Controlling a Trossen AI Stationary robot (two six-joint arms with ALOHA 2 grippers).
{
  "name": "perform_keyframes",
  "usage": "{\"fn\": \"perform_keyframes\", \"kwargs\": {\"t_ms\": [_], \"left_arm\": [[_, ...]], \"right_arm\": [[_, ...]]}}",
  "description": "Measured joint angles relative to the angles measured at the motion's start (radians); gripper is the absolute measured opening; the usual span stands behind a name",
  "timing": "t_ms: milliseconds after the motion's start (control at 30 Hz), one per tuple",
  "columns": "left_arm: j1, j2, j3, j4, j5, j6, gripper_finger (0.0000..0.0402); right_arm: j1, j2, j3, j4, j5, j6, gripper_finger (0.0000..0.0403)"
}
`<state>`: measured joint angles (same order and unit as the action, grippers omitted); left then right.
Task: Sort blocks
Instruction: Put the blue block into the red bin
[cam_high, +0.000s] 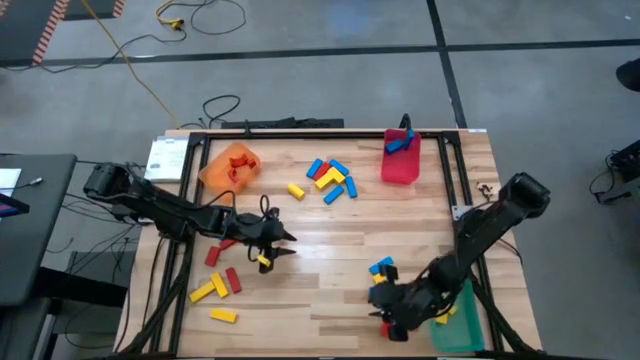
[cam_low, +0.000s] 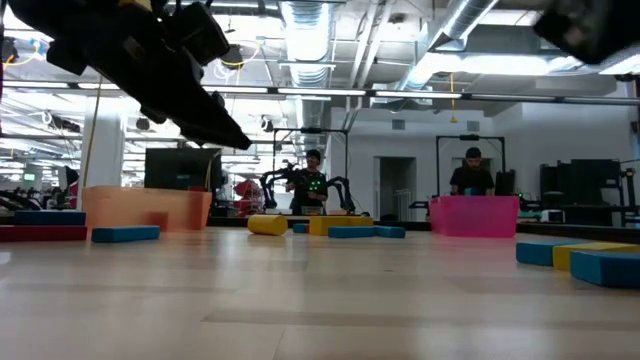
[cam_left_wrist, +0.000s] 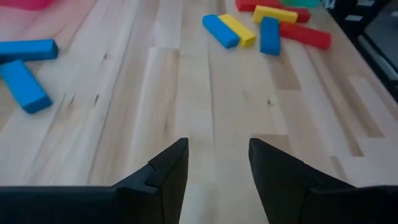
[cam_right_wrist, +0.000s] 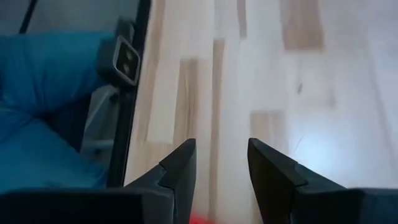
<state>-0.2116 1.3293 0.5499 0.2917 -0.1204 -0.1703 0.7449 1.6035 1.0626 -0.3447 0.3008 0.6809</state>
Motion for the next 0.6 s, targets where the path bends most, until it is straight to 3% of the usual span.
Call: {"fn": "perform_keyframes", "kwargs": {"t_ms": [333,600], "left_arm": [[-0.047,0.008,0.000,0.028,-0.061,-0.010,0.0165],[-0.092,0.145,0.001,0.165,-0.098,0.000,0.0165]], "right_arm": [[0.054,0.052,0.000,-0.019,-0.025,0.148,0.0160],[0.067,0.053,0.000,-0.058,-0.013,0.233,0.0149]]}}
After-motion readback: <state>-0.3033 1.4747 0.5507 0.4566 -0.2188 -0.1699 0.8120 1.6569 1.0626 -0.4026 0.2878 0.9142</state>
